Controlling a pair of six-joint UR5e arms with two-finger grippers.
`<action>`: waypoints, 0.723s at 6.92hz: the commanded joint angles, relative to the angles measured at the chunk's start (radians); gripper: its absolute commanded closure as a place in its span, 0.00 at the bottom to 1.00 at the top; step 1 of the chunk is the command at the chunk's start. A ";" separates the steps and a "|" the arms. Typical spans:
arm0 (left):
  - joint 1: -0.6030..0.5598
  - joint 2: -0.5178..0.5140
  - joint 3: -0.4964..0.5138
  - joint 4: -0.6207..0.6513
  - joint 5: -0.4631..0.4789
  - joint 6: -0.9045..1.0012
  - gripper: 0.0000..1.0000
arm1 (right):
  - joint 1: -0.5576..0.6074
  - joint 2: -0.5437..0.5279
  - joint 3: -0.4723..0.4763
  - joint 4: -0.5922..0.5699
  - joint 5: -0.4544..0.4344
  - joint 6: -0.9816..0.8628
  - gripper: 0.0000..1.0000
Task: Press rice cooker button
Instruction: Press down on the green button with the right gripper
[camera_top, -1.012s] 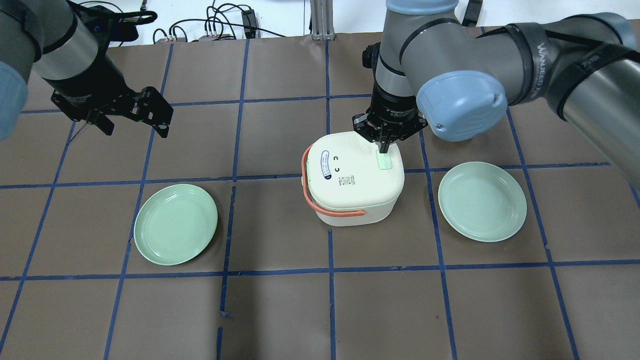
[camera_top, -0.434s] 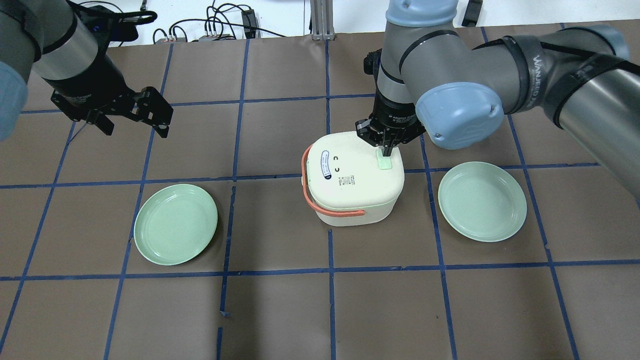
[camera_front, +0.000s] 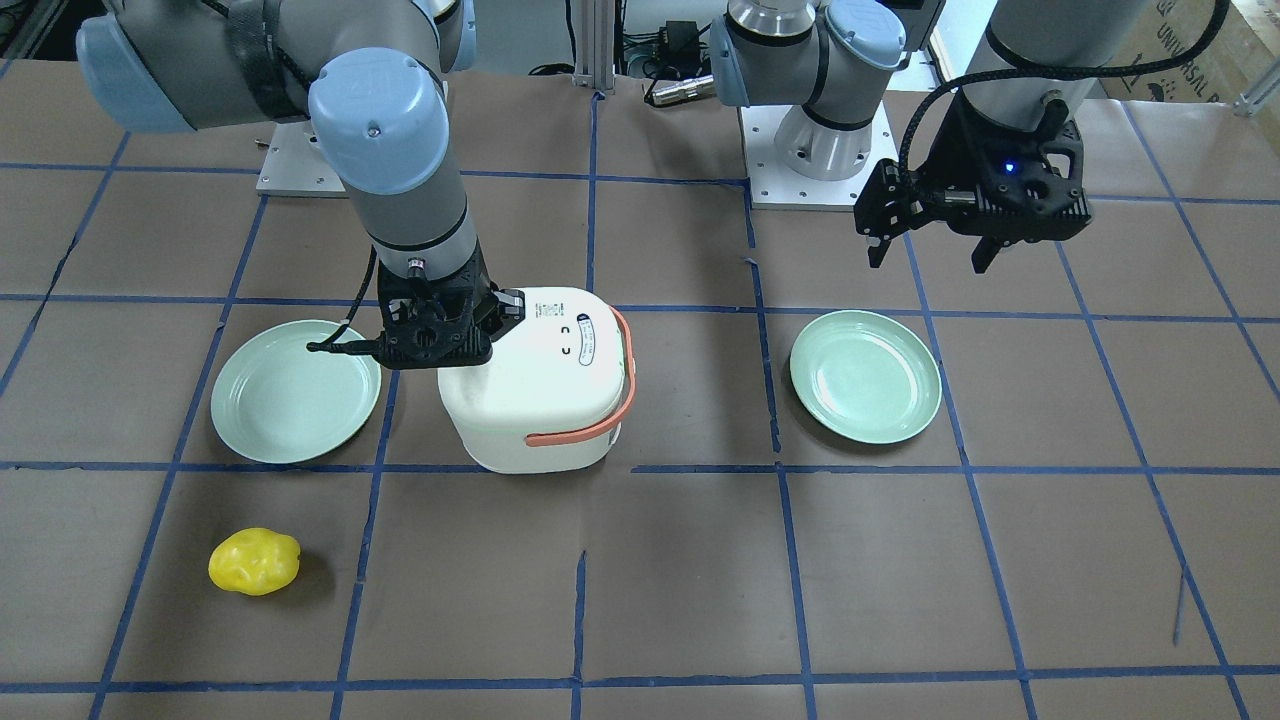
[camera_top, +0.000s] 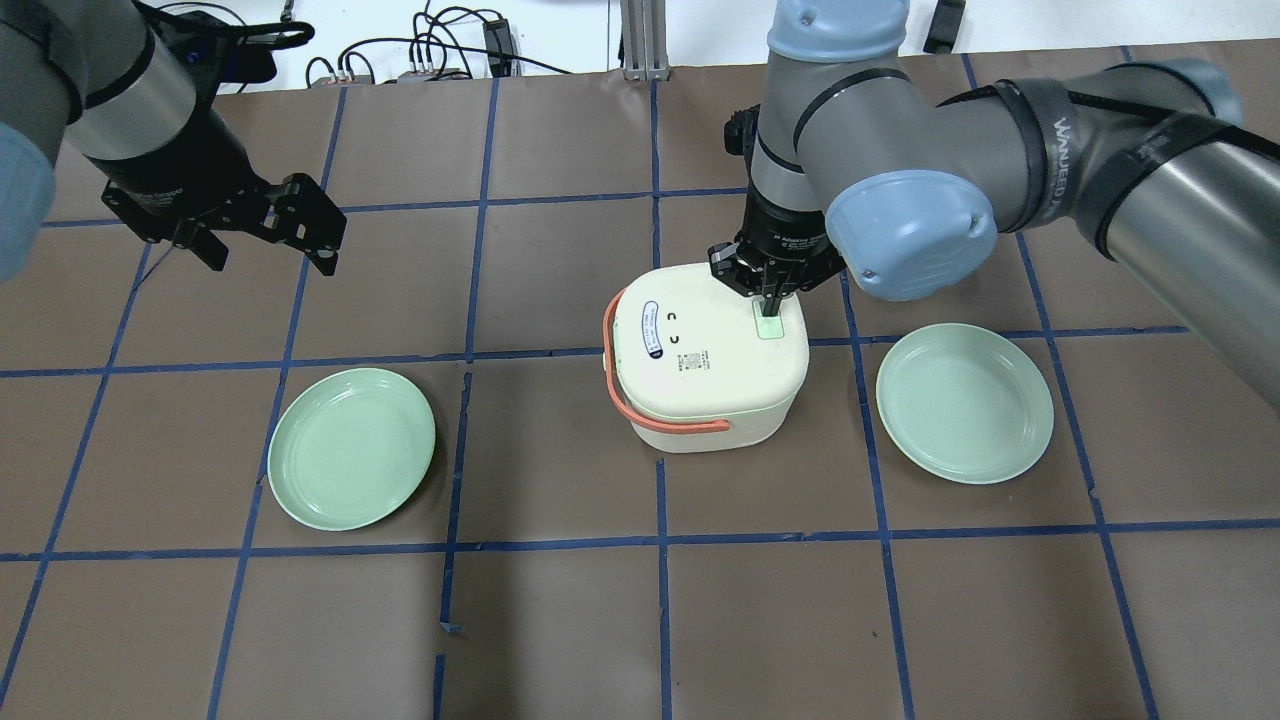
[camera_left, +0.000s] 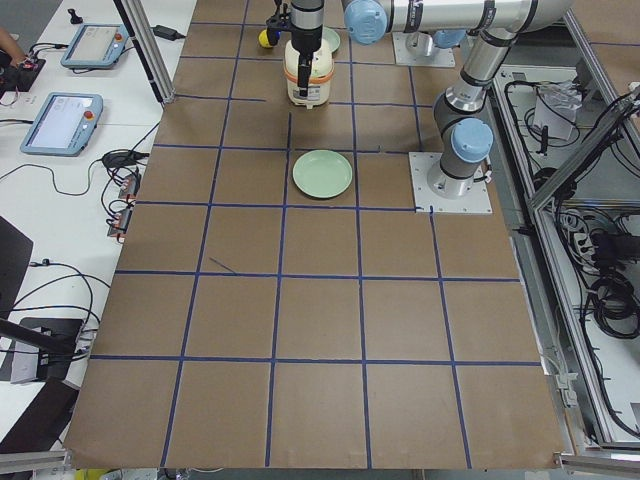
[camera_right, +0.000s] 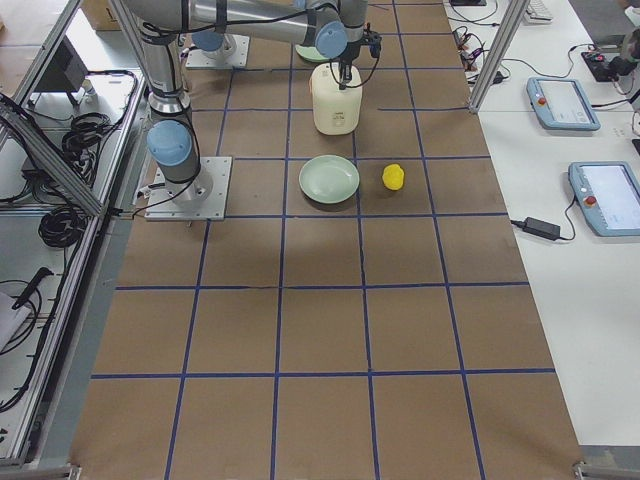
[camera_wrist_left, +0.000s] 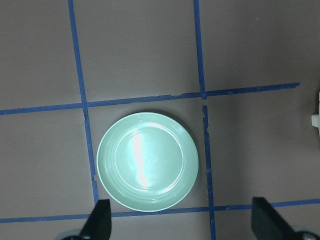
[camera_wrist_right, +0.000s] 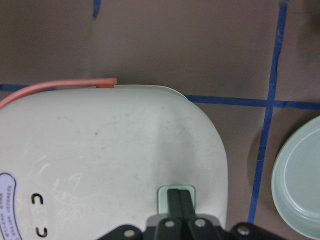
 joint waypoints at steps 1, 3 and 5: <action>0.000 0.000 0.000 0.000 0.000 0.000 0.00 | 0.000 0.005 0.000 0.000 0.003 0.002 0.93; 0.000 0.000 0.000 0.000 0.000 0.000 0.00 | 0.000 0.004 -0.001 0.001 0.003 0.004 0.93; 0.000 0.000 0.000 0.000 0.000 0.000 0.00 | -0.002 -0.016 -0.029 0.007 0.006 0.010 0.80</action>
